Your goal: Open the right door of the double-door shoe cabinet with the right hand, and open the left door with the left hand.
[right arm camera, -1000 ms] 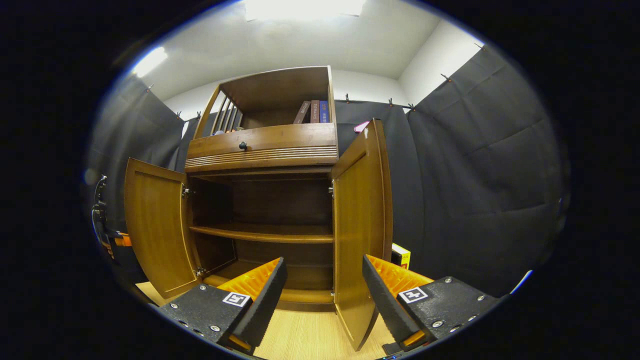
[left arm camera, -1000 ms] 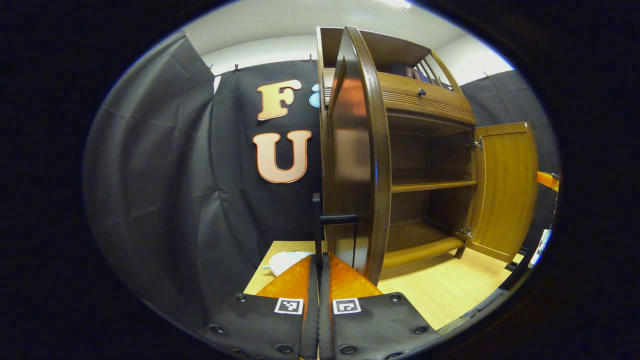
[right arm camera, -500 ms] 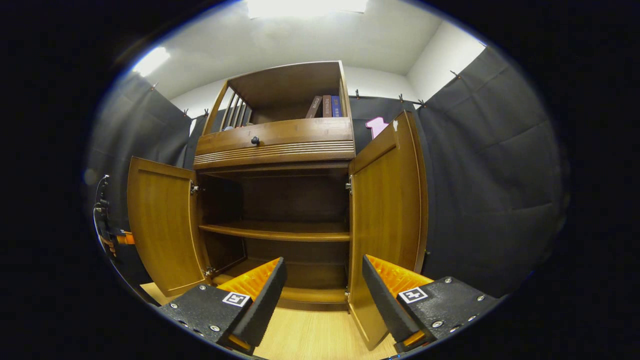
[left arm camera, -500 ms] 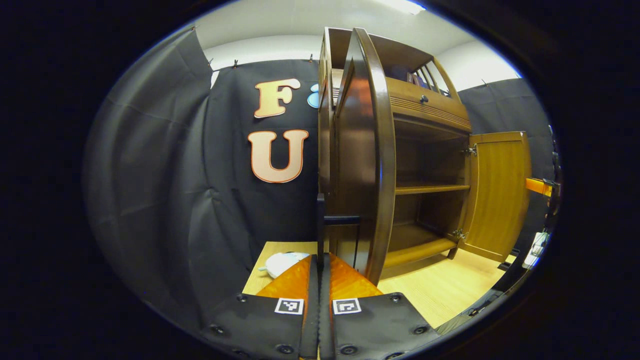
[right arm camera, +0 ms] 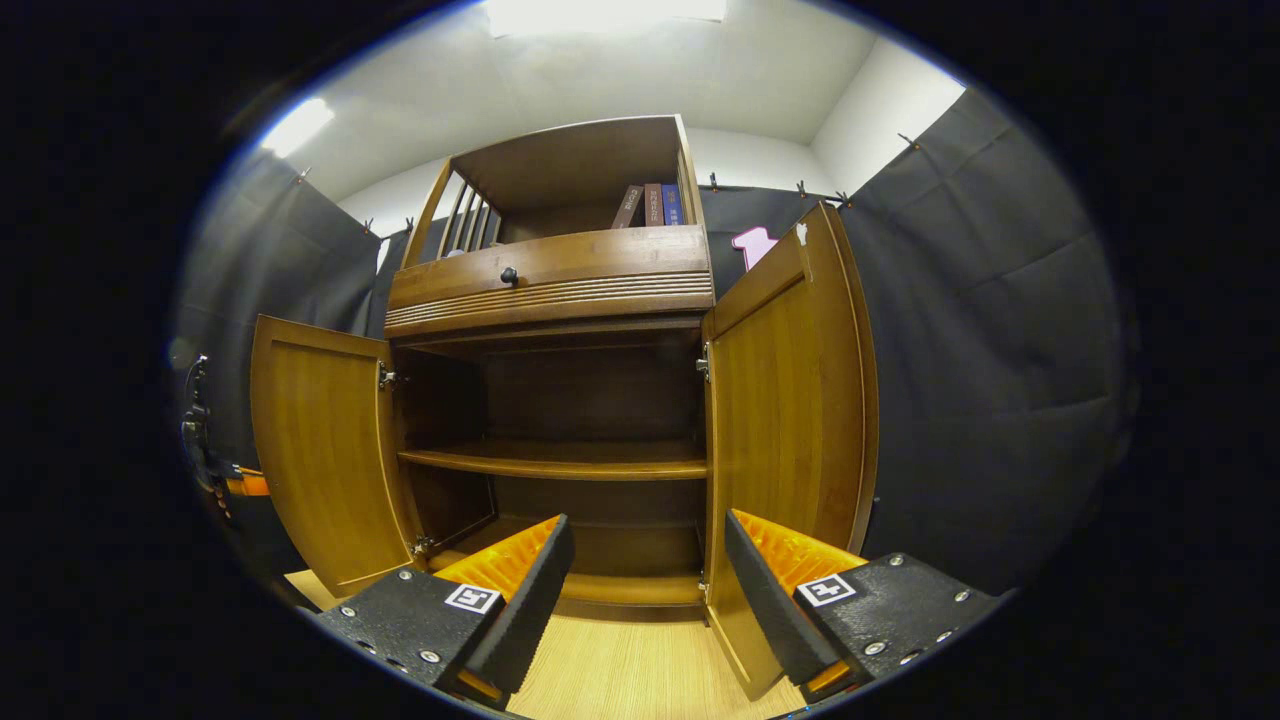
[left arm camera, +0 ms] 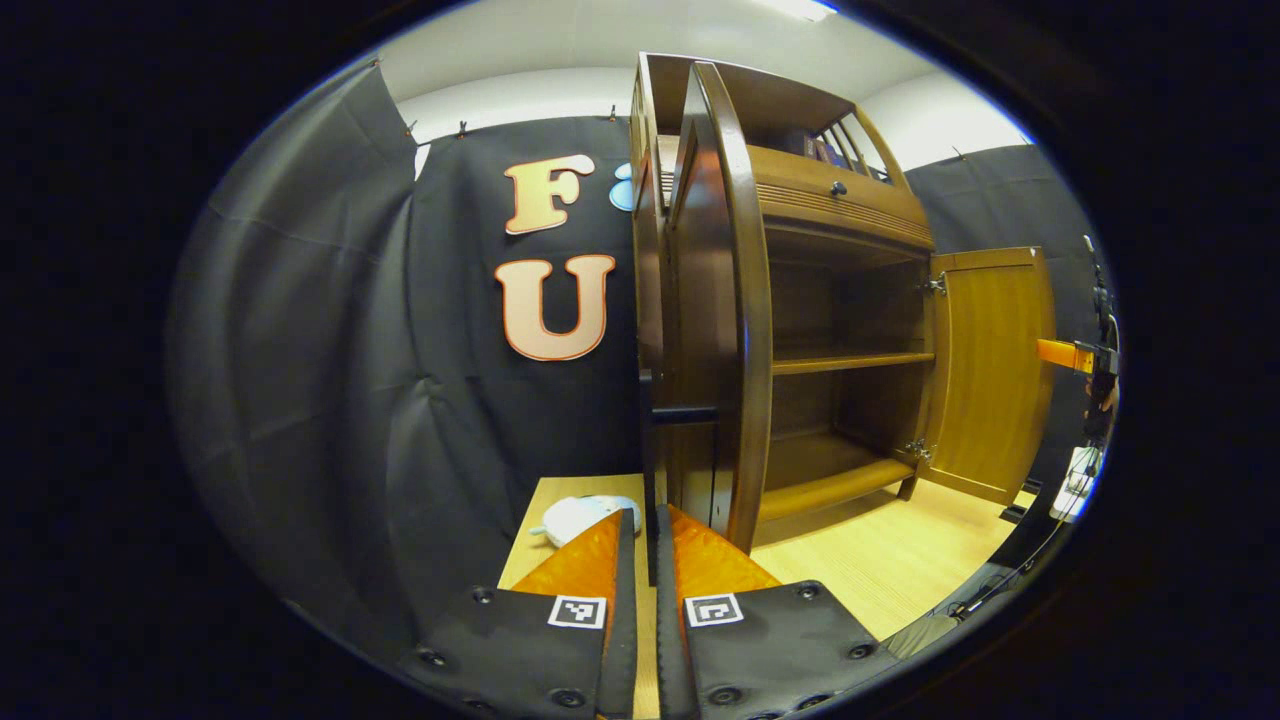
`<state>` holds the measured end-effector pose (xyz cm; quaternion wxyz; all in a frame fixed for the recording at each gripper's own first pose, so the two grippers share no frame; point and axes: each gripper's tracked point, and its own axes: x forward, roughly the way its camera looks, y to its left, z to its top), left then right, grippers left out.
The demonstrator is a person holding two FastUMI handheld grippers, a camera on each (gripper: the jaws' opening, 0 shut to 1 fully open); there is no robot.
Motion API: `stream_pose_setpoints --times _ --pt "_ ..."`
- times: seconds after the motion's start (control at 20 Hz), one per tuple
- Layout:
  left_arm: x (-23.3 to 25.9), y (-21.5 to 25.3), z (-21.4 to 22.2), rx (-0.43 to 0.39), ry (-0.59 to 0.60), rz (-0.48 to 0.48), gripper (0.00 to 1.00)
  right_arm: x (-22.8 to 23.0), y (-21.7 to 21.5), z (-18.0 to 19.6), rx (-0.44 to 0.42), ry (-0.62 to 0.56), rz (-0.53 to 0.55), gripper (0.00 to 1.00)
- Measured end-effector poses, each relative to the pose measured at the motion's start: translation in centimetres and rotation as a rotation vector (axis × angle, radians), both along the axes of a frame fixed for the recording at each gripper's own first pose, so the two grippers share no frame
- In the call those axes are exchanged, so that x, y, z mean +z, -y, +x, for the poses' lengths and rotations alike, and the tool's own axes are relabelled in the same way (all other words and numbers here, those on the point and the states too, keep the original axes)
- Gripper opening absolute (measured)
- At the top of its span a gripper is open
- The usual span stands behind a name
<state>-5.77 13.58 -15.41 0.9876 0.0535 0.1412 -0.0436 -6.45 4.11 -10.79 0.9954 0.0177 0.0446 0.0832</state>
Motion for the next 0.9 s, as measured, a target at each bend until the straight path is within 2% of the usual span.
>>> stream_pose_setpoints --times 0.05,0.25,0.35,0.4,0.45,0.7,0.9 --pt "0.0 -0.4 -0.6 0.027 -0.003 0.005 0.21 0.0 0.0 0.1 0.001 -0.001 0.000 0.92" --pt "2.7 -0.7 -3.0 0.140 0.062 -0.011 0.25 0.2 0.2 0.5 0.003 -0.001 -0.011 0.92" --pt "4.9 0.1 -4.0 0.177 0.112 -0.012 0.34 0.5 0.4 0.7 0.002 -0.001 -0.016 0.92" --pt "5.9 0.6 -4.4 0.193 0.135 -0.009 0.47 0.8 0.2 0.8 0.005 0.002 -0.016 0.92" --pt "6.9 1.7 -4.5 0.183 0.155 -0.010 0.48 1.1 0.2 0.8 0.006 0.005 -0.019 0.92" --pt "9.3 6.7 -4.5 0.150 0.188 0.033 0.86 2.3 0.1 1.1 0.007 0.020 -0.048 0.92" --pt "10.6 11.2 -3.2 0.106 0.179 -0.012 0.88 2.7 -0.2 1.2 0.033 0.015 -0.049 0.92"
